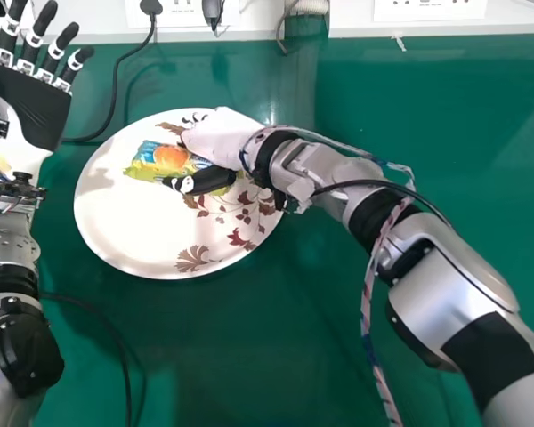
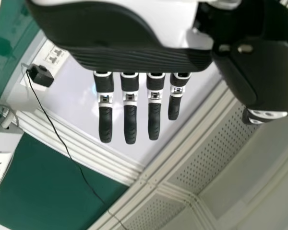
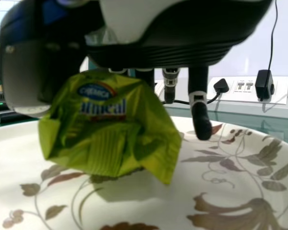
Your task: Pick up biscuit and place it in the plate
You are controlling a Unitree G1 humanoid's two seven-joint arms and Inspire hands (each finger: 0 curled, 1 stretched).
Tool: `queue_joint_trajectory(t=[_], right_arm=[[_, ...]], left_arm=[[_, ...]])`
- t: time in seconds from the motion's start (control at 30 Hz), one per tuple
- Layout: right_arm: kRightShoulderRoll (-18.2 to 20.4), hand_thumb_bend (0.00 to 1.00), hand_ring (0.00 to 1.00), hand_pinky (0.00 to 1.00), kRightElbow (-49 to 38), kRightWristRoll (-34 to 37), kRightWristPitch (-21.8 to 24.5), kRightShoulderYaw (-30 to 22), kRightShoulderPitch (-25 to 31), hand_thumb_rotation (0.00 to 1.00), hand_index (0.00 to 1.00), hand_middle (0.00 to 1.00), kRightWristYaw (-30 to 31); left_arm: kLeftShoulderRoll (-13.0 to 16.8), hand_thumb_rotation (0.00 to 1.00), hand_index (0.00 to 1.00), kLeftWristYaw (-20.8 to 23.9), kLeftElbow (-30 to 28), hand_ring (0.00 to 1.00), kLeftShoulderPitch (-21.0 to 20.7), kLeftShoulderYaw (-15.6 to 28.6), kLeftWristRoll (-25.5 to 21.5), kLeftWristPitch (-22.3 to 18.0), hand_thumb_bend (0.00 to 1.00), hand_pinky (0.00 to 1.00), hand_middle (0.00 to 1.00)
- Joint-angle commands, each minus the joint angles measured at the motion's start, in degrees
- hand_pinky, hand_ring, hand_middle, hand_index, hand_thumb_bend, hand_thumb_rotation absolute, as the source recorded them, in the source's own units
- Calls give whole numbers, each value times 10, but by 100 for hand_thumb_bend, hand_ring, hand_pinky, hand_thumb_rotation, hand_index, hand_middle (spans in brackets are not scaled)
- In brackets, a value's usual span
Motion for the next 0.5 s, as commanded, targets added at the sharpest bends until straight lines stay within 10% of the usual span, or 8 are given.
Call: queue_joint_trajectory(t=[0.0, 0.13, 0.2, 0.47], right_arm=[[11, 52, 39, 26, 13, 6, -9, 6, -10, 0, 49, 49, 2], [15, 52, 58, 39, 26, 5, -11, 16, -12, 6, 50, 73, 9], [15, 77, 65, 45, 29, 8, -12, 17, -12, 9, 67, 79, 5], [2, 95, 82, 64, 39, 26, -36, 10, -20, 20, 79, 91, 4]], left_arm=[[0, 76, 93, -4, -8, 76, 11, -4, 4, -12, 99, 65, 81], [-6, 82, 96, 3, -22, 81, 16, -11, 6, -9, 100, 70, 85], [-9, 85, 98, 5, -33, 83, 20, -15, 5, -4, 100, 71, 88], [-18, 93, 100, 25, -61, 90, 29, -24, 5, -8, 100, 81, 96]])
